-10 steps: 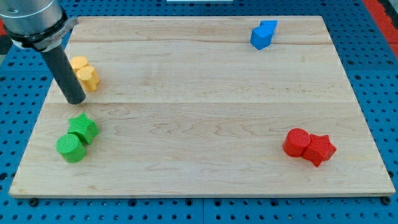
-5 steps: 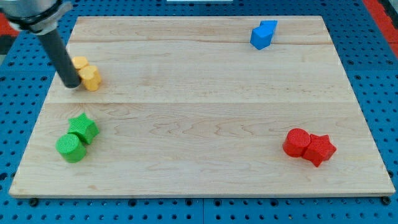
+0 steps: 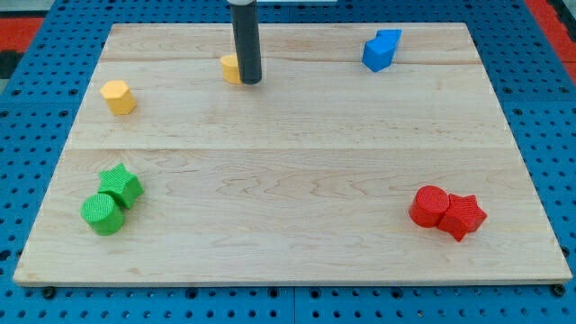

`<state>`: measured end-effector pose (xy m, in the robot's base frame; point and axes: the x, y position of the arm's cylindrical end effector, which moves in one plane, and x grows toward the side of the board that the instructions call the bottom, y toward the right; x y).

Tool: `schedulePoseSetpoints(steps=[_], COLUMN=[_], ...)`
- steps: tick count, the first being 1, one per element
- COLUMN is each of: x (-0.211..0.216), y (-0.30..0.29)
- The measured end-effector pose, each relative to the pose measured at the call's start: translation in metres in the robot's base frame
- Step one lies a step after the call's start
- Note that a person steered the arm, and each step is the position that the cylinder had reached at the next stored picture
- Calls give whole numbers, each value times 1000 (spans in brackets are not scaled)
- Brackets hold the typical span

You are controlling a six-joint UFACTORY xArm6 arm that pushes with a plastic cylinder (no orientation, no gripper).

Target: Push the yellow heart to the top center of the board

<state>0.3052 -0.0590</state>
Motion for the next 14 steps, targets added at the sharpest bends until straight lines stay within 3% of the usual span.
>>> schedulePoseSetpoints(steps=[5, 7, 9, 10, 12, 14], x=[-15, -14, -32, -37, -45, -105], y=[-31, -90, -90, -144, -69, -94])
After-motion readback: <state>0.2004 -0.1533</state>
